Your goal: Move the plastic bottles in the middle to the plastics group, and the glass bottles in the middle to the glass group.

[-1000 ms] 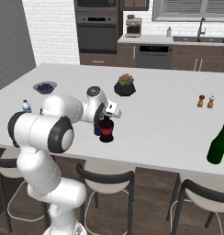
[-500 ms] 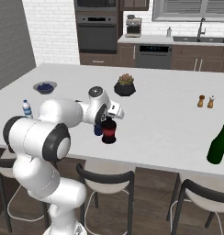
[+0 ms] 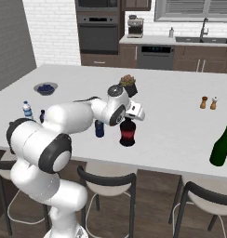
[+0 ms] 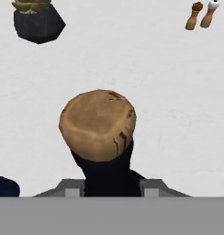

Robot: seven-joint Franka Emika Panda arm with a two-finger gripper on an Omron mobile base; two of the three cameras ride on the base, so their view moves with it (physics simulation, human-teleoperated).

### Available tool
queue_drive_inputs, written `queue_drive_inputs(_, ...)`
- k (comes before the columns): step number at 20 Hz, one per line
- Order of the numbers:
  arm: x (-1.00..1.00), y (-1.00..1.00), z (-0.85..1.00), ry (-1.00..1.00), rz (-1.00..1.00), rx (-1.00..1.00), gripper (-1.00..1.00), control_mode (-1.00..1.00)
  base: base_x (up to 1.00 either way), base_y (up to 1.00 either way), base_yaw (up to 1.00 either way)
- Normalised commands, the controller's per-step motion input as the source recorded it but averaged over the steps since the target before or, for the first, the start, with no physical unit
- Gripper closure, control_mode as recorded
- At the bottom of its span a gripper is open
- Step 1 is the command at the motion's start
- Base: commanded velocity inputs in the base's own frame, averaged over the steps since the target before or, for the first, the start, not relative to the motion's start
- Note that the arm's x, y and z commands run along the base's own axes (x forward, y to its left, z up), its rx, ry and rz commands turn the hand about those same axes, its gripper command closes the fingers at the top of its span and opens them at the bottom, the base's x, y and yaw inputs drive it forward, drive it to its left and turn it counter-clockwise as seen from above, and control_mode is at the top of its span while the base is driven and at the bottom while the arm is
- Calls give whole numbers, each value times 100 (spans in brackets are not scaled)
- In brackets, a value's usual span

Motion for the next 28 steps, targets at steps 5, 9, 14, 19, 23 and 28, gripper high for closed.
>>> queue_drive_inputs(5, -3, -87, 0, 0, -20, 0, 100, -100, 0, 0, 0)
queue_drive_inputs(9, -4, -88, 0, 0, -23, 0, 100, -100, 0, 0, 0)
queue_drive_inputs(14, -2, -84, 0, 0, -23, 0, 100, -100, 0, 0, 0)
queue_drive_inputs(19, 0, -77, 0, 0, -22, 0, 100, -100, 0, 0, 0)
queue_drive_inputs(23, -18, -61, 0, -1, -15, 0, 100, -100, 0, 0, 0)
queue_drive_inputs(28, -40, -50, 0, -2, -9, -1, 100, -100, 0, 0, 0)
